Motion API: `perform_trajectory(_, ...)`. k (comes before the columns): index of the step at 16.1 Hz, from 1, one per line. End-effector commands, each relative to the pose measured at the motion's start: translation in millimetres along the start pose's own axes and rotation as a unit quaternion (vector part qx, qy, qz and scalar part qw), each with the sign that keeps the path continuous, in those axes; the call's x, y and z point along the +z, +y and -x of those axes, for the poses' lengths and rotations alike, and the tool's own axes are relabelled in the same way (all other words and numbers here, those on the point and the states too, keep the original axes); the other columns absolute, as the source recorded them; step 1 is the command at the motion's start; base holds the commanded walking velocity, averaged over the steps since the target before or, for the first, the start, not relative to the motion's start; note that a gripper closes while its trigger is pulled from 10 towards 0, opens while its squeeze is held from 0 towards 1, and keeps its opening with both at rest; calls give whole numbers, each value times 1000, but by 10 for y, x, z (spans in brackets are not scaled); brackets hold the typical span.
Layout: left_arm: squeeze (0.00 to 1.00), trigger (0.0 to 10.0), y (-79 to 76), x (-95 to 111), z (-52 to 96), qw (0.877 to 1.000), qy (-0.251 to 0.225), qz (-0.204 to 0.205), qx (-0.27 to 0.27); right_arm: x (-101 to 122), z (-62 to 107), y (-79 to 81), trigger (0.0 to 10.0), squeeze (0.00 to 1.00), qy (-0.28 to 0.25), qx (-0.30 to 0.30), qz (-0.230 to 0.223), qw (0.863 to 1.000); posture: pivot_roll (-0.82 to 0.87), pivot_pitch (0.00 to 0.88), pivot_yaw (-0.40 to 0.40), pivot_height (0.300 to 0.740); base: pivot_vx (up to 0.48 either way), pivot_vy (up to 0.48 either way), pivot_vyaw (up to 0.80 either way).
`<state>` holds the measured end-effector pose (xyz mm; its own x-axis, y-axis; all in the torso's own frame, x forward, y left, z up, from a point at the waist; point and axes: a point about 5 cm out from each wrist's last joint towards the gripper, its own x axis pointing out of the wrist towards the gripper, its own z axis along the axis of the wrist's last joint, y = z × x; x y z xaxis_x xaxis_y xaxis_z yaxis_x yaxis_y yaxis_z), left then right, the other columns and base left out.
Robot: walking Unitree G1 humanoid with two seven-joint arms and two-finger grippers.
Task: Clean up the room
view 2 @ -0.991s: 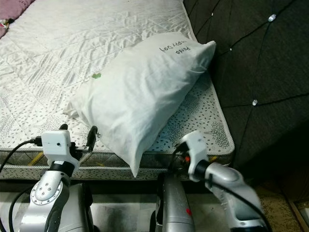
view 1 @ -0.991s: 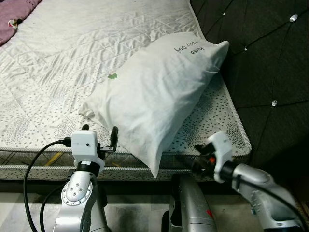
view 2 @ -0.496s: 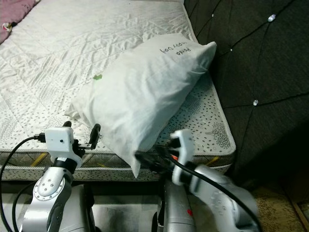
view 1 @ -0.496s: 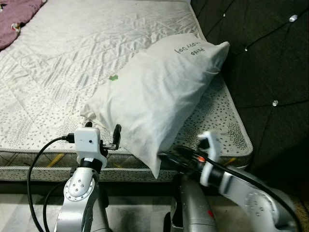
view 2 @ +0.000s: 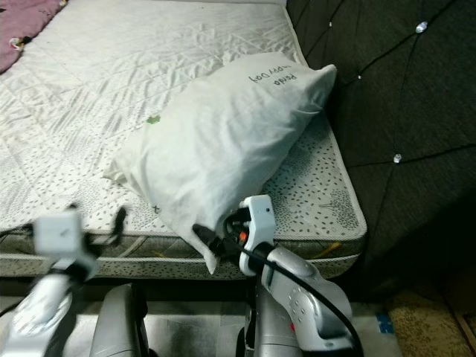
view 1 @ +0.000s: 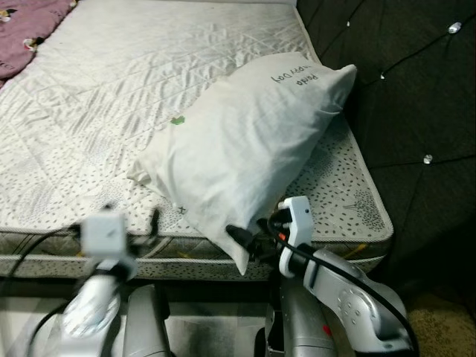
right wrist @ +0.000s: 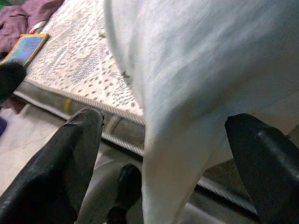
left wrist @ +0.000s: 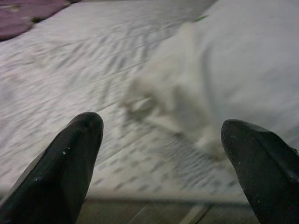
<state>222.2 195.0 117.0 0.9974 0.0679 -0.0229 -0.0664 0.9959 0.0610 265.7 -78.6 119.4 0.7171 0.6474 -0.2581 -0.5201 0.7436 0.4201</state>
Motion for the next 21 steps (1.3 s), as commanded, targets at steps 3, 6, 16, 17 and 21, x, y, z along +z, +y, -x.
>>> perform_trajectory(3,0,10000,58,22,116,1000,7,-9,21,96,-130,-71,10000,0,-28,-40,24,999,102,114,-62,525,0,0,0)
perform_trajectory(6,0,10000,7,55,106,1000,4,-3,19,177,-230,-71,10000,0,-35,-45,23,998,108,114,-65,525,0,0,0)
perform_trajectory(16,0,10000,15,125,21,1000,-9,-6,10,156,-556,81,0,0,-17,-82,6,997,109,104,-51,525,0,0,0)
perform_trajectory(17,0,10000,4,127,15,1000,-9,-6,8,170,-627,67,0,0,-19,-102,5,995,120,102,-55,525,0,0,0)
perform_trajectory(21,0,10000,10,148,13,1000,-13,-7,11,193,-790,51,0,0,-23,-137,-30,990,134,100,-62,525,0,0,0)
